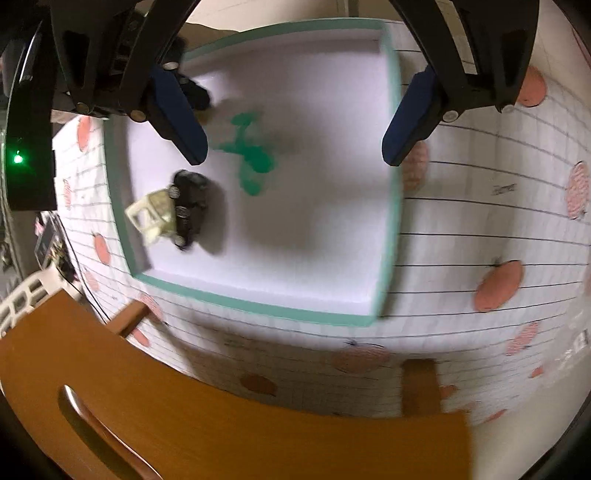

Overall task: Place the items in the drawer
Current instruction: 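Grasp the colourful blocks with the right tool while the left tool grasps the green figure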

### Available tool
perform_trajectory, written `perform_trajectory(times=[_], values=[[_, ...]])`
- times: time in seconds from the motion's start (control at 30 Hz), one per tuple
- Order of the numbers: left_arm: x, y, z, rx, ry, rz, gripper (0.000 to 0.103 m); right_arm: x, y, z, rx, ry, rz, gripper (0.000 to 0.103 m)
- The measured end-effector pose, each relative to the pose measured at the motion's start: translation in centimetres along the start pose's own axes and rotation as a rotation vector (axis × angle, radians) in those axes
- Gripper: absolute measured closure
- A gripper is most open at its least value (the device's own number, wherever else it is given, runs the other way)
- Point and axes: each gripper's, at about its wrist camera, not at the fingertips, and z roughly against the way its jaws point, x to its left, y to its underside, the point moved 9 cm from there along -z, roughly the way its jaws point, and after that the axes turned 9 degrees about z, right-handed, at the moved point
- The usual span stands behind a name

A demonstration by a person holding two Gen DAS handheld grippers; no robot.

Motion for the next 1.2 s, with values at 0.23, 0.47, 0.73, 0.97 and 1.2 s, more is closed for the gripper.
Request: perform_trajectory(times=[0.23,0.47,0.73,0.97,1.2], values=[[-0.9,0.4,-2.1,0.040,-0.035,-0.031,0.022,-0.8,0.3,0.3,-0.005,-0.022,-0.025,0.062],[-2.1,0.0,-3.5,0.046,-0.069,-0.081,0.039,-1.3,0.6,0.6,-0.007,-0.027,-0.030,0.062],[-1.9,0.3,-4.2,0.079,-0.063,-0.103,0.046,-2.0,0.8,1.0,-0.007,-0.026,-0.030,0.062],[-1.4,0.1,-3.9,0.060,-0.083,-0.119,0.062,-1.2,0.7,0.8,-0.007,-0.026,-0.033,0.062],[-0.9,0.4,-3.6,0.054,-0.045,-0.108,0.068,-1.6,0.7,1.1,-0.007,-0.031,-0.041,0.062]])
